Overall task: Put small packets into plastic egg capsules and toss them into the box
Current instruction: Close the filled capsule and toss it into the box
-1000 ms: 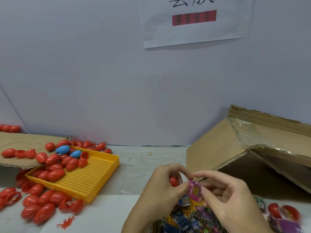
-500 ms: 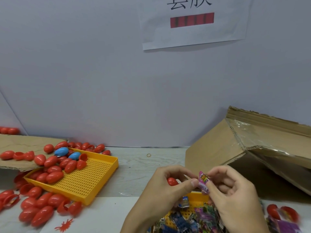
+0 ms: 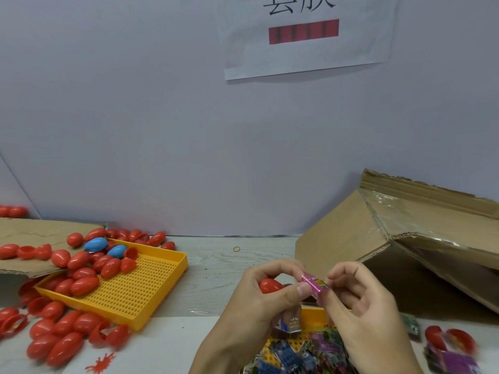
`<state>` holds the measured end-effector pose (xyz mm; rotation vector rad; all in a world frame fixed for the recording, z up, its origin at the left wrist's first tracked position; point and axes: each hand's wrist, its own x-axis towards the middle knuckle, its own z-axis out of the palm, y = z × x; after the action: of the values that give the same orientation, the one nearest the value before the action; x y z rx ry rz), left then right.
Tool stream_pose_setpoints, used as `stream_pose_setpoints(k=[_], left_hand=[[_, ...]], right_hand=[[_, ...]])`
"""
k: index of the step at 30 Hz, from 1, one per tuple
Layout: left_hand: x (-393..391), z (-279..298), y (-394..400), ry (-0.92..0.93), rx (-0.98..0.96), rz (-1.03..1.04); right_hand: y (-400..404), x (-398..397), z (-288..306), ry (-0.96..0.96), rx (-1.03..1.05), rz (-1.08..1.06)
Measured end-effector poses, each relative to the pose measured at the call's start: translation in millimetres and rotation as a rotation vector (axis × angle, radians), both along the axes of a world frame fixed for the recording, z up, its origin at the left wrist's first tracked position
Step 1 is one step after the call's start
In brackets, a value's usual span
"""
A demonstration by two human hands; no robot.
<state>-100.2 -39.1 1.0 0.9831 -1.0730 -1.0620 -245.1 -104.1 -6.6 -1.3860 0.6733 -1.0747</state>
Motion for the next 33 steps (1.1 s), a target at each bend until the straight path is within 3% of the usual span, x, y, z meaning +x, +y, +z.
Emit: stream_pose_setpoints(k=[6,15,18,24,28,33], left_hand=[[-1,2,1,0.031,0.019,-0.034],[6,6,7,0.052,0.076,-0.059],[6,7,9,0.043,0.074,-0.086],[7,8,10,0.073,0.088,-0.152],[9,4,8,0.058,0.129,-0.082],[9,4,7,0.034,0.145,-0.087]], right_hand=[[-3,-2,0,-0.066,0.033,0.08],[-10,-11,1,-0.337,0.34,0.492],[-8,-8,5,-0.278,0.43,0.489],[-8,-8,6,0.031,0.512,0.573],[-10,-10,6,0.079,0.548,0.599],[-14,-14,6,0.091,0.614,0.795]])
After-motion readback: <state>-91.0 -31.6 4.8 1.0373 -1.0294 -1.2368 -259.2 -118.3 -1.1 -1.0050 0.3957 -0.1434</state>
